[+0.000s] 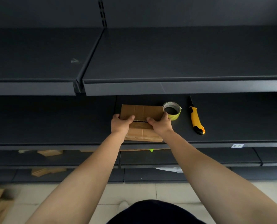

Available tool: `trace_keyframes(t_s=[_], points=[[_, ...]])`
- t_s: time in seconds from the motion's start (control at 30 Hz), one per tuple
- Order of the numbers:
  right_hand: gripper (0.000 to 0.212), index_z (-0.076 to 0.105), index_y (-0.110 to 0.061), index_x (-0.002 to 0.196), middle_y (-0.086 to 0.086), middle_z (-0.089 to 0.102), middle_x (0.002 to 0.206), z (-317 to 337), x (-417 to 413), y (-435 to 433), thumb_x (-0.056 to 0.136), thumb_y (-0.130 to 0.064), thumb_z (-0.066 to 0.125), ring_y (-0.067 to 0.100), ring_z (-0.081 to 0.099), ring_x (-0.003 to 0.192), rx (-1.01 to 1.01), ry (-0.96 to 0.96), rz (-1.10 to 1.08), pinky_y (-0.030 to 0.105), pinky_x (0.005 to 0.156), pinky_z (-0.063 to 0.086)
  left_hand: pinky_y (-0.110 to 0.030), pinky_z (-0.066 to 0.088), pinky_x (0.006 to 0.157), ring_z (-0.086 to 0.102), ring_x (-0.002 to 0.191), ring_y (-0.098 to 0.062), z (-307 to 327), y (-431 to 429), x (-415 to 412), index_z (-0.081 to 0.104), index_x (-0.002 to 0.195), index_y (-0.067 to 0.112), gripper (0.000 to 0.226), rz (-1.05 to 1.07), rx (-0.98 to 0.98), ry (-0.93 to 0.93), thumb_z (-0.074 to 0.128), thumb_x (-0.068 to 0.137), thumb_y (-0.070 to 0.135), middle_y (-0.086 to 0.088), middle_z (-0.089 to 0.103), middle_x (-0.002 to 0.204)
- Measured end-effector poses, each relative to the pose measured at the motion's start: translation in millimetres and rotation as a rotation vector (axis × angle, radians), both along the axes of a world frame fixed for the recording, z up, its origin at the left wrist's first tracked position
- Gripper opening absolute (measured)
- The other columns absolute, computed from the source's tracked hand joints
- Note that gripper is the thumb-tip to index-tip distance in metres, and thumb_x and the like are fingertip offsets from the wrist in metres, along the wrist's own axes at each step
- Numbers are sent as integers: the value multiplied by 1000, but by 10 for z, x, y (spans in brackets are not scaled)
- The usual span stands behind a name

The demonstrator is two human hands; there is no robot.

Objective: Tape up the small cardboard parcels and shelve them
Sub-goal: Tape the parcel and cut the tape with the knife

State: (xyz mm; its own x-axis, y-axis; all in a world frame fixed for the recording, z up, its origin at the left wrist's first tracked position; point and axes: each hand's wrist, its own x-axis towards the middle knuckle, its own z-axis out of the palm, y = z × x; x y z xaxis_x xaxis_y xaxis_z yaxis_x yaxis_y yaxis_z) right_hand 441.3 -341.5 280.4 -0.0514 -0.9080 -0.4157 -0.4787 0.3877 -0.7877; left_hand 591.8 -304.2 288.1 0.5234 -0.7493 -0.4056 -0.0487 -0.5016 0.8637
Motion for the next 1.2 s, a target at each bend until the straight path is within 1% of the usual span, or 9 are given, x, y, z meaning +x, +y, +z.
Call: trace_keyframes(t_s=[0.1,0.33,0.53,0.7,0.87,1.0,1.1,1.13,1.2], points=[[99,8,-15,152,13,26,148,-4,14,10,81,-46,69,34,35,133,-9,40,7,46,109,36,-37,45,100,51,122,-30,-23,-13,-18,33,142,9,81,-2,6,-36,77,78,31,-12,48,137],[100,9,-14,152,12,24,150,2,31,-5,80,-39,73,33,33,135,-10,74,0,46,109,36,-36,47,94,54,118,-29,-48,-64,-14,36,140,9,79,6,23,-80,79,76,23,-12,50,135],[97,11,-16,151,12,26,148,-8,42,-14,80,-30,74,33,35,134,9,29,-35,45,109,36,-38,45,98,50,122,-30,-91,-48,-31,31,141,11,90,-19,32,-85,83,70,31,-10,46,137],[90,17,-18,151,10,30,147,-31,14,-29,81,-20,73,31,39,131,12,-55,-74,45,108,38,-28,44,81,57,110,-25,-75,-67,-24,45,132,11,70,85,12,-2,81,73,17,-8,58,123],[79,17,-22,152,6,35,147,-50,-39,-12,89,-15,63,29,43,129,18,-152,-71,43,107,40,-26,43,85,57,112,-25,-128,-38,-32,47,135,12,63,139,-35,63,76,79,15,-7,60,123],[74,10,-26,153,5,29,150,-46,-77,34,95,-17,54,28,39,131,8,-173,-39,42,109,36,-23,42,86,57,111,-22,-133,-25,-51,46,138,11,61,159,-68,105,71,83,14,-7,59,125],[73,8,-24,153,8,27,149,-30,-80,65,96,-23,52,30,37,132,-15,-149,-24,42,109,35,-26,43,86,57,108,-21,-122,-21,-77,46,135,12,58,86,-42,-12,70,85,27,-8,58,128],[75,8,-22,153,9,26,148,-31,-78,79,95,-27,54,30,37,132,-27,-133,-17,42,109,35,-31,43,92,55,113,-24,-126,-24,-90,44,136,12,66,45,-4,-102,71,82,37,-8,54,132],[86,9,-19,153,10,24,149,-45,-72,114,88,-38,63,29,36,133,-54,-93,6,42,110,35,-46,38,103,45,128,-31,-132,-27,-138,34,142,12,95,-40,136,-327,71,70,61,-9,43,144]])
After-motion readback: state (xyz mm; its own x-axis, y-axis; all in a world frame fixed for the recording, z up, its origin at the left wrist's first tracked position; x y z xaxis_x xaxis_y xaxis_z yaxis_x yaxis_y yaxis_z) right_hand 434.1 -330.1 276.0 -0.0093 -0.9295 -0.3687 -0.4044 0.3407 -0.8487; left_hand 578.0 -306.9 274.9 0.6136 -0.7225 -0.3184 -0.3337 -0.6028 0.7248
